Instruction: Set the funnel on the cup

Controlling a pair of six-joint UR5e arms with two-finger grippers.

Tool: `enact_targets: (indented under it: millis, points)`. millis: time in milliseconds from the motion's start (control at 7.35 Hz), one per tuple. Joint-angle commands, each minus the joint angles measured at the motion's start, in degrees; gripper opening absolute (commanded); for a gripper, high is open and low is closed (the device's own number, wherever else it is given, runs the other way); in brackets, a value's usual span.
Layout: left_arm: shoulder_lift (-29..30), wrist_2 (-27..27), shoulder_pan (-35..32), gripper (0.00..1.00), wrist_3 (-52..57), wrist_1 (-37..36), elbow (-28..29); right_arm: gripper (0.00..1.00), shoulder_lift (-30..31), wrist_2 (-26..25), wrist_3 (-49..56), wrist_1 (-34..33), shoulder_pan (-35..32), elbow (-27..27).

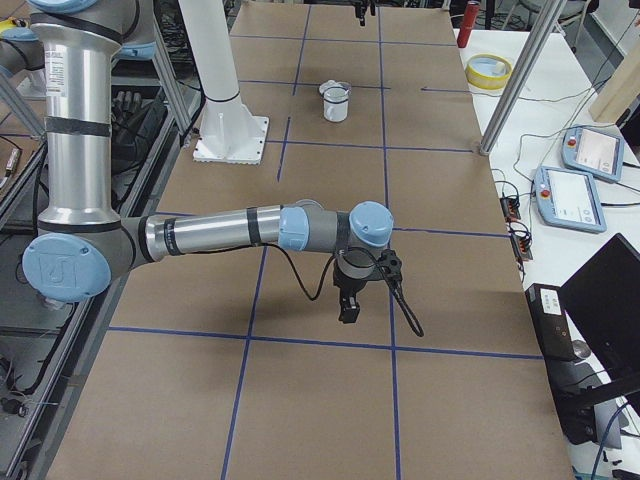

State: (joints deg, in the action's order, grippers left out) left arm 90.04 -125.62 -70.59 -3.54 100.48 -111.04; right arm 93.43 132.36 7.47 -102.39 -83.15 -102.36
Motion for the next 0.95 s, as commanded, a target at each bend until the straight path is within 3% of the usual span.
enact_targets:
  millis: [0, 408, 544, 816]
  points:
    - [-7.9, -2.4, -11.6, 1.0, 10.0, 2.5, 6.3, 1.0, 0.0, 0.0, 0.0, 0.0, 0.0, 0.0]
    - [-9.5, -4.7, -21.6, 1.0, 10.1, 1.9, 14.8, 1.0, 0.0, 0.0, 0.0, 0.0, 0.0, 0.0]
    - [-11.3, -9.5, -22.1, 1.0, 9.8, 1.1, 14.3, 1.0, 0.0, 0.0, 0.0, -0.1, 0.0, 0.0]
    - [-11.2, -10.1, -22.1, 1.0, 9.7, -2.8, 14.5, 1.0, 0.0, 0.0, 0.0, -0.1, 0.0, 0.1]
